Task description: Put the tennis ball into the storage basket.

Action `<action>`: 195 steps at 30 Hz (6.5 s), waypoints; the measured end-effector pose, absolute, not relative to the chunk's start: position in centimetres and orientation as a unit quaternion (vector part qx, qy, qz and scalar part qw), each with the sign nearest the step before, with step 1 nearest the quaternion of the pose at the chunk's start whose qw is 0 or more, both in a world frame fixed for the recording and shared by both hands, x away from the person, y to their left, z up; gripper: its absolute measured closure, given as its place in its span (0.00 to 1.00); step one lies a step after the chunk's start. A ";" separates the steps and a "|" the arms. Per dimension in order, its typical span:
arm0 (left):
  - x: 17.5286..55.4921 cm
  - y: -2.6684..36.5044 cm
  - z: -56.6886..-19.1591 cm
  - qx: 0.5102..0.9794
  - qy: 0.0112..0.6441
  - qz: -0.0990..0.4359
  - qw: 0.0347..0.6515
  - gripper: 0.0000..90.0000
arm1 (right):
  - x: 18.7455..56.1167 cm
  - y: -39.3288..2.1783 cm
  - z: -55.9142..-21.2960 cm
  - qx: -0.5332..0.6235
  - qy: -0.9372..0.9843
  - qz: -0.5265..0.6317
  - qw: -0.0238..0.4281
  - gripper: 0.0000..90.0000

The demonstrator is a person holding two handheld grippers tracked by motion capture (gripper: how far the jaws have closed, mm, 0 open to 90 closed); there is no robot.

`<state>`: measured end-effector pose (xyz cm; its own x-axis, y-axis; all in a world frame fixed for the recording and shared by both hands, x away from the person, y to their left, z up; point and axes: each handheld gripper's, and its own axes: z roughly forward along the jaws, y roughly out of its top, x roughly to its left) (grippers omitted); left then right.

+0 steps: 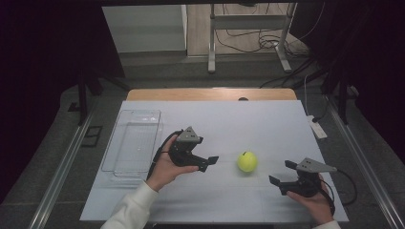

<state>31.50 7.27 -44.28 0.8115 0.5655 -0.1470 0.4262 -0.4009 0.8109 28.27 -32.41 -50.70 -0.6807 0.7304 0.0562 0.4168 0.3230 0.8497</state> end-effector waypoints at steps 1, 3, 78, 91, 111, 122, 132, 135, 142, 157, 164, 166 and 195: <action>31.5 7.2 -44.3 0.834 0.297 0.075 0.460 0.11 | 28.3 -32.4 -50.7 0.361 0.795 0.457 0.172 0.11; 31.5 7.1 -44.3 0.834 0.296 0.075 0.460 0.11 | 28.3 -32.4 -50.7 0.361 0.795 0.457 0.172 0.11; 33.1 1.3 -45.4 0.855 0.257 0.045 0.448 0.11 | 28.3 -32.4 -50.8 0.362 0.796 0.455 0.171 0.11; 33.5 0.2 -45.7 0.861 0.251 0.041 0.441 0.11 | 28.3 -32.4 -50.8 0.362 0.796 0.455 0.170 0.11; 34.6 -2.0 -45.9 0.863 0.253 0.029 0.436 0.10 | 28.3 -32.5 -50.7 0.362 0.795 0.457 0.170 0.11; 35.4 -3.3 -46.5 0.870 0.254 0.015 0.422 0.09 | 28.3 -32.5 -50.7 0.361 0.794 0.458 0.170 0.11; 36.1 -4.5 -47.1 0.876 0.256 0.009 0.409 0.08 | 28.3 -32.5 -50.7 0.361 0.795 0.458 0.169 0.11; 36.2 -4.7 -47.2 0.877 0.256 0.008 0.406 0.08 | 28.3 -32.5 -50.7 0.360 0.795 0.458 0.169 0.11; 36.5 -5.1 -47.6 0.879 0.256 0.005 0.402 0.08 | 28.3 -32.5 -50.7 0.360 0.795 0.458 0.169 0.11; 37.0 -5.8 -48.7 0.883 0.264 -0.002 0.388 0.07 | 28.3 -32.5 -50.8 0.360 0.796 0.457 0.169 0.11; 37.1 -6.3 -49.3 0.887 0.263 -0.008 0.379 0.08 | 28.3 -32.4 -50.8 0.360 0.796 0.456 0.169 0.11; 37.2 -6.4 -49.5 0.887 0.265 -0.010 0.377 0.08 | 28.3 -32.5 -50.8 0.359 0.796 0.457 0.169 0.11; 37.0 -7.5 -51.1 0.905 0.254 -0.017 0.342 0.29 | 28.3 -32.5 -50.8 0.360 0.796 0.456 0.169 0.11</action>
<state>37.04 -7.49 -51.08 0.8701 0.4486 -0.2041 0.4715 -0.6374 0.6094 28.31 -32.46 -50.77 -0.6837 0.7273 0.0592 0.4193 0.3251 0.8477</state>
